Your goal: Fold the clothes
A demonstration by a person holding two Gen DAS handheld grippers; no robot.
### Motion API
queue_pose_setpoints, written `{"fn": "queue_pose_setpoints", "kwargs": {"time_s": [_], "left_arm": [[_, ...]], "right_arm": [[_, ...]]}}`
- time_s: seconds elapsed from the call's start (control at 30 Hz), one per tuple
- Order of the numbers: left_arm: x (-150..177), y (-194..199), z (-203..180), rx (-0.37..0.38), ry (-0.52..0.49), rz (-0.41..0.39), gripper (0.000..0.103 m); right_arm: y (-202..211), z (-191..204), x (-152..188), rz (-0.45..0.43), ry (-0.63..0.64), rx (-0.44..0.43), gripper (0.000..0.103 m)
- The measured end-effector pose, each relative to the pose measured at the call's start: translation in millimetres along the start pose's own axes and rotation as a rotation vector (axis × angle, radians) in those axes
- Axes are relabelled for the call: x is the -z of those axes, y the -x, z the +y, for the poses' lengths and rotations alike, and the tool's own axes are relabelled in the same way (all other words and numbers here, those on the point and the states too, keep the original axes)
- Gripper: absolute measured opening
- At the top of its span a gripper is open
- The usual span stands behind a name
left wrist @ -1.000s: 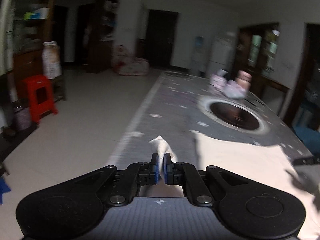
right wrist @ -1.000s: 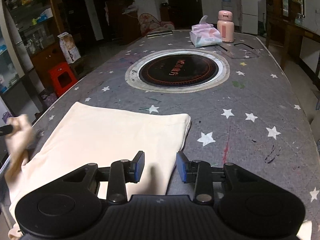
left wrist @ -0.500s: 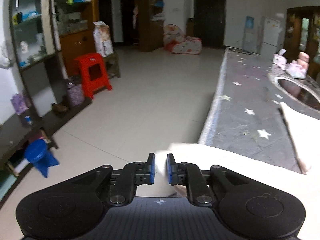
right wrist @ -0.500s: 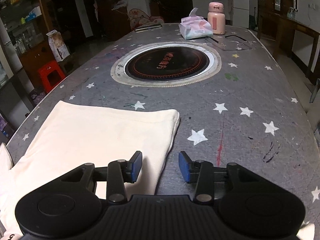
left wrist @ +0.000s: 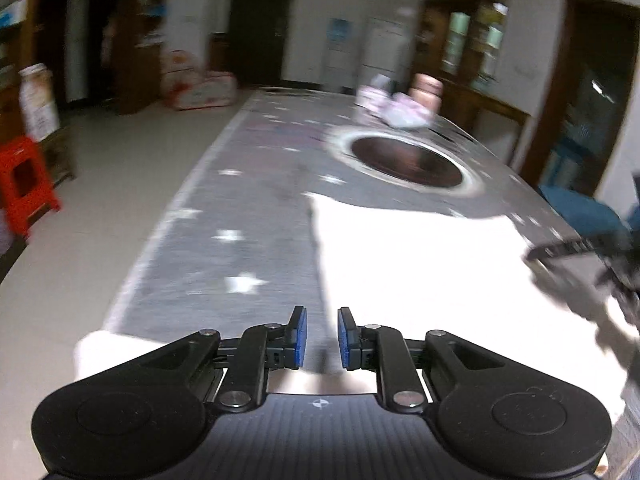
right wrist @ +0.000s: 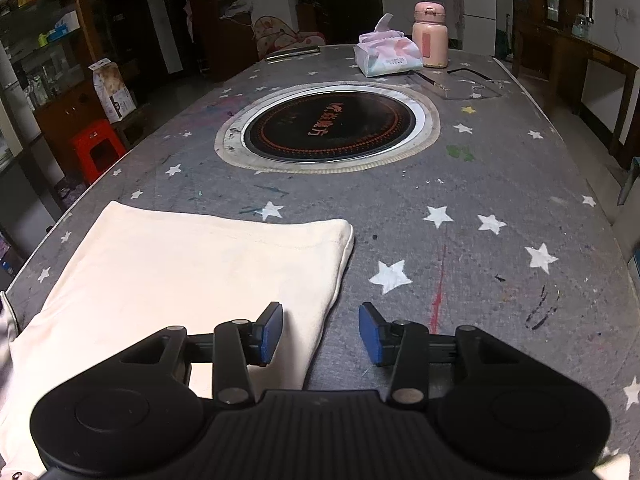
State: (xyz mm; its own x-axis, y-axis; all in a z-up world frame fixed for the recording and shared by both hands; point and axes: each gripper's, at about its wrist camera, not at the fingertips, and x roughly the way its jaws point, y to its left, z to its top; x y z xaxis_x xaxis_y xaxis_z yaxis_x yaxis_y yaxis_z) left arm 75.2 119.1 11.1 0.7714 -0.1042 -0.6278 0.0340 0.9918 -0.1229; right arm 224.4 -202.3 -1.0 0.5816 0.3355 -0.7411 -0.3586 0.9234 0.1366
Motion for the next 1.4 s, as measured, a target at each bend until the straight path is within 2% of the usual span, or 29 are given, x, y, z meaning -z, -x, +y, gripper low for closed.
{"fn": "queue_pose_setpoints", "kwargs": {"time_s": [0.07,0.17,0.3,0.4,0.57,0.83,0.9,0.97,1.0,1.03,1.13,1.2,1.4], "left_arm": [[0.5,-8.0,-8.3,0.024,-0.030,0.021,0.018],[5.6,-20.6,-15.4,0.000,-0.070,0.067,0.017],[0.3,-26.9,-1.1,-0.029,-0.050,0.098,0.020],[-13.3,-25.8,-1.5,-0.036,-0.053,0.086,0.021],[-42.8,-52.8,-7.8,-0.076,-0.078,0.085,0.036],[-69.4,-107.0,-6.8,-0.110,-0.096,0.119,0.034],[-71.7,-115.5,-6.8,-0.110,-0.098,0.124,0.031],[-74.0,-119.9,-8.0,-0.100,-0.106,0.116,0.022],[-75.2,-121.6,-9.5,-0.096,-0.112,0.117,0.019],[-76.5,-123.4,-11.1,-0.093,-0.120,0.117,0.013],[-81.1,-130.0,-17.3,-0.094,-0.151,0.116,0.010],[-85.0,-135.1,-20.8,-0.090,-0.164,0.113,0.010],[-99.1,-158.8,-27.8,-0.092,-0.172,0.100,0.010]], "right_arm": [[-0.6,-1.0,-0.2,0.000,-0.001,-0.001,0.042],[-2.3,-2.6,-0.3,0.004,0.000,0.001,0.042],[-4.4,-6.1,-1.1,0.013,0.004,0.007,0.042],[-3.0,-9.7,-3.5,0.011,0.004,0.000,0.042],[-3.5,-12.3,-12.7,0.000,0.010,-0.014,0.042],[-22.4,-9.0,-21.0,0.009,0.020,-0.040,0.039],[-26.5,-9.4,-22.3,0.010,0.014,-0.042,0.038],[-29.7,-10.2,-23.3,0.007,0.013,-0.045,0.038],[-31.0,-10.5,-24.0,0.005,0.015,-0.044,0.034],[-31.8,-10.7,-24.9,0.004,0.016,-0.043,0.025],[-33.7,-10.4,-26.2,0.003,0.033,-0.027,0.008],[-33.4,-9.5,-26.9,-0.004,0.048,-0.017,0.004],[-33.5,-15.4,-37.1,-0.044,0.085,0.054,0.003]]}}
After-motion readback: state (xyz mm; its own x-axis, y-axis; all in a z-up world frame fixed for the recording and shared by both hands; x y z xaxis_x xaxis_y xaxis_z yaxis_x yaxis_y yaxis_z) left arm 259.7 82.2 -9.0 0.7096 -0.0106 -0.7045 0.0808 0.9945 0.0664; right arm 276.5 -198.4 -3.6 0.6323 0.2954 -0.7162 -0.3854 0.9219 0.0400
